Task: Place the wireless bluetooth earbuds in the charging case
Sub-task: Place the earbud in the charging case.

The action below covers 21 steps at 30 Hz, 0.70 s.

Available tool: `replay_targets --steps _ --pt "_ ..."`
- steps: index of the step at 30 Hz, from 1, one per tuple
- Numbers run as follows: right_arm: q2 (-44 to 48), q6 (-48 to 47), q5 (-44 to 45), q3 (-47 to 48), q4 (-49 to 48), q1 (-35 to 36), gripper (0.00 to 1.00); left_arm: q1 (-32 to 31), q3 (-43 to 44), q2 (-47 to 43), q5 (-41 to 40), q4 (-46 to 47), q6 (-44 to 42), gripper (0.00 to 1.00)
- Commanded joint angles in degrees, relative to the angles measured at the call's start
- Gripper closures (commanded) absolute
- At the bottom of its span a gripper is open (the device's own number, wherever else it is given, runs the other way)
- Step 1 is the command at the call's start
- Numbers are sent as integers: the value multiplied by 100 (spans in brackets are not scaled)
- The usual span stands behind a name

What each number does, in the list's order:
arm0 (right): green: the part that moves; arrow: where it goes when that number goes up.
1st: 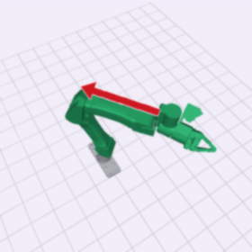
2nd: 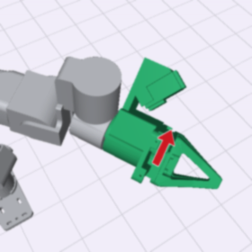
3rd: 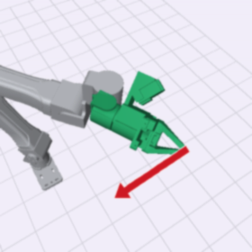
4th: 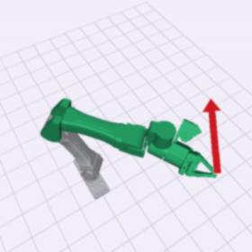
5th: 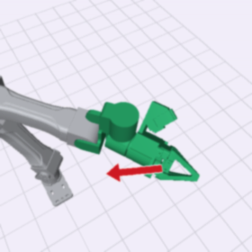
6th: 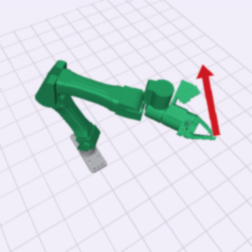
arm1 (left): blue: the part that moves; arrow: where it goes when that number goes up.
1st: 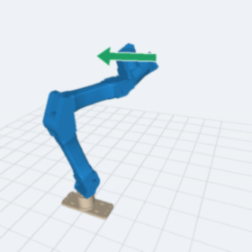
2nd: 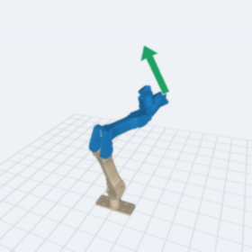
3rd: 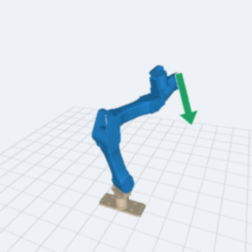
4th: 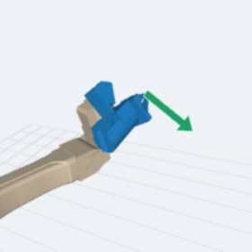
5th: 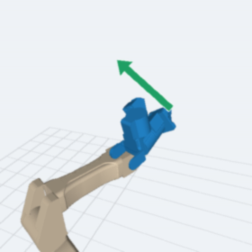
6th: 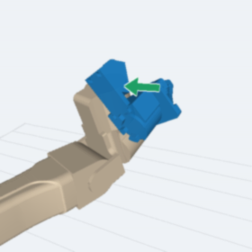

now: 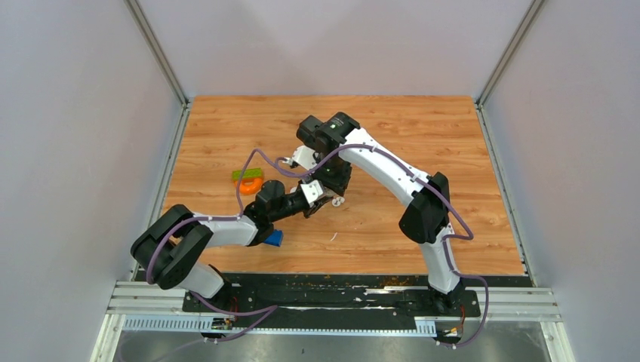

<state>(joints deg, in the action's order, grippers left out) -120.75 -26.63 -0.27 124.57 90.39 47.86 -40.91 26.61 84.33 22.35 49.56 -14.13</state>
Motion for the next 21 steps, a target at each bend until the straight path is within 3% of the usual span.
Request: replay_targets --steps 1,12,18,21 --pt "-54 33 289 -215 -139 75 83 -93 268 -48 19 596 53 92" --pt "-100 64 353 -70 -186 68 86 -93 245 -49 191 701 260 92" --pt "126 -66 -428 502 133 -205 87 -95 164 -99 -6 420 -37 92" --pt "460 -220 -538 236 169 -368 89 -85 132 -123 -127 344 -108 92"
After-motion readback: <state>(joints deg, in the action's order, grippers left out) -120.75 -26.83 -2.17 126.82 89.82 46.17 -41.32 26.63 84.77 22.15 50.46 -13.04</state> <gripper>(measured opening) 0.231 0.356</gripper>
